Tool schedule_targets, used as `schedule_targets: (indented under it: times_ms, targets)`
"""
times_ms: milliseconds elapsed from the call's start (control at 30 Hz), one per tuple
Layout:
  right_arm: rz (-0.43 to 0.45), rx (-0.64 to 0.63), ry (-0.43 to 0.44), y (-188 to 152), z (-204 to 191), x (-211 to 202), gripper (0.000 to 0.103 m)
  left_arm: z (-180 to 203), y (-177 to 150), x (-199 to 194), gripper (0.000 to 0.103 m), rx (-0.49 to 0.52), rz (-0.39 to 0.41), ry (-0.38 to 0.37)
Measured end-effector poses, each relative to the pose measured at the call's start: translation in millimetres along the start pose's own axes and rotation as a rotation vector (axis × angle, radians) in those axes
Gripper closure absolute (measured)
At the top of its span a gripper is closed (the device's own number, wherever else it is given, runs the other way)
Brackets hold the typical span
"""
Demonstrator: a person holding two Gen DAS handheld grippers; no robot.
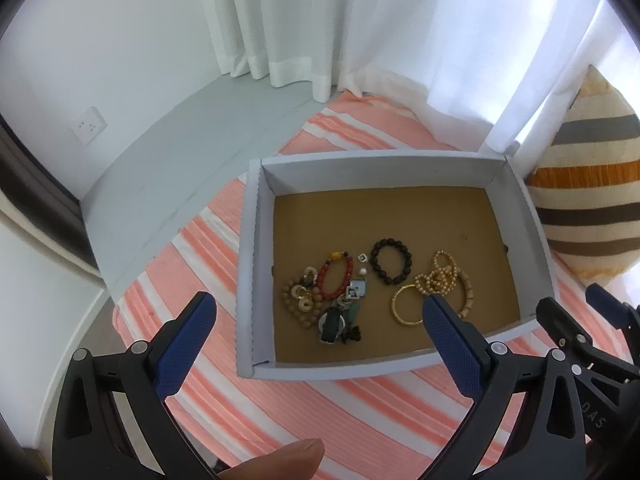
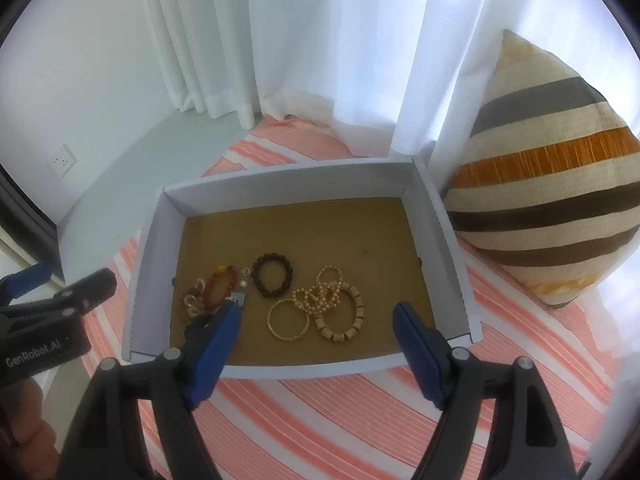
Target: Organize jewelry
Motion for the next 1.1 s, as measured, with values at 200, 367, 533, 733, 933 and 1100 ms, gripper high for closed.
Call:
schedule_targets:
  times_ms: [200, 367, 533, 733, 933, 1100]
  targets:
    - [-0.002, -0.011, -0.011, 0.1, -2.4, -1.2, 0.023, -4.0, -0.6, 0.8, 0.001, -0.016, -0.005, 0.0]
    - [-0.002, -0.029, -0.02, 0.4, -7.1, -3.1, 0.023, -6.4, -0.4, 0.0, 0.001, -0.022, -0.004, -0.007]
    - [-0.005, -0.026, -0.022, -0.5, -8.2, -3.7, 0.023, -6.8, -0.5, -1.3, 0.001, -0.02, 0.0, -0.004]
    - [-0.011, -0.025, -0.026, -2.2, -7.0, -3.7, 0.023, -6.2, -0.3, -1.9, 0.001, -0.02, 0.001, -0.004]
    - [-0.012, -0.023, -0.03, -2.7, -5.2, -2.3, 0.023, -5.6, -0.1, -3.4, 0.001, -0.016, 0.011, 0.01]
    - [-0.013, -0.024, -0.028, -3.6, -4.8, -2.0, 0.023, -7.3, -1.5, -5.1, 0.001, -0.022, 0.034, 0.016]
Point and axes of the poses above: each gripper's, at about its wrist camera, not at the fingertips, and x roughly the way its jaws point, z to its right, y to its top, the point moved 5 cm from there along x, roughly the way its jaws point, and after that the axes turned 4 degrees about -z, right-handed, at the moved point
